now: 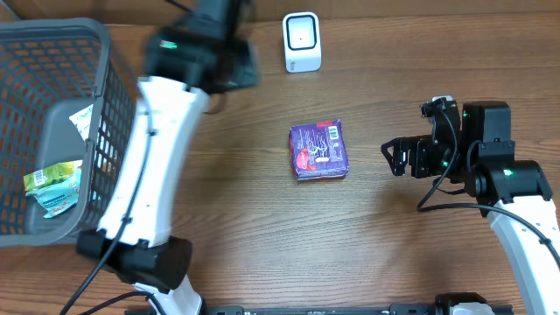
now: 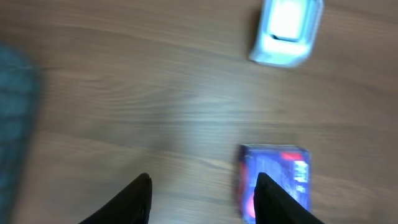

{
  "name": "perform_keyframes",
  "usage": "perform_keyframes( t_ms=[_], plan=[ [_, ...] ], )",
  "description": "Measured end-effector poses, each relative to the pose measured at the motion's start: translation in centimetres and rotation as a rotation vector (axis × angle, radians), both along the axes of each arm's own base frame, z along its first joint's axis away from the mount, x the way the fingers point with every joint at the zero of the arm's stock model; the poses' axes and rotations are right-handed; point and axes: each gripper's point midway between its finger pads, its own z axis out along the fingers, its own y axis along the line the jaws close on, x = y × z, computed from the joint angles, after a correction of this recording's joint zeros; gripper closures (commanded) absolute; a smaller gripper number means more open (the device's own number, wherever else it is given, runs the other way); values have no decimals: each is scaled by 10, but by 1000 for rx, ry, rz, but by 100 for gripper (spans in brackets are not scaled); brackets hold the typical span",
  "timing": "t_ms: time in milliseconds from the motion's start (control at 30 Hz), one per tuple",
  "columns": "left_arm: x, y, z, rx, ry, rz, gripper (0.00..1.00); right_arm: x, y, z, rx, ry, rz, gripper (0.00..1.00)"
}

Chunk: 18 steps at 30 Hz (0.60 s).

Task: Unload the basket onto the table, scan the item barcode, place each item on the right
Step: 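Lift the purple package out and place it mid-table, then move the left gripper back into the grey basket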

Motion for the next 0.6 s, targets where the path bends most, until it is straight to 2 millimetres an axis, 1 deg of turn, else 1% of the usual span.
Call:
perform_keyframes(
  t_ms=[67,133,167,233,267,367,400,500,600],
  plan=[
    [-7,34,16,20,-4,80,57,0,0,0,0,0,0,0],
    [-15,68,28,33,-3,163,58,0,0,0,0,0,0,0],
    [-21,88,31,37,1,216,58,0,0,0,0,0,0,0],
    [-34,126,32,42,26,324,57,0,0,0,0,0,0,0],
    [-42,150,31,42,44,402,58,0,0,0,0,1,-1,0],
    [-63,198,26,25,85,564,56,0,0,0,1,0,0,0],
    [-71,219,24,14,90,635,55,0,0,0,0,0,0,0],
    [-94,263,13,-19,124,798,55,0,0,0,0,0,0,0],
    [-117,294,-5,-58,180,937,56,0,0,0,0,0,-1,0]
  ],
)
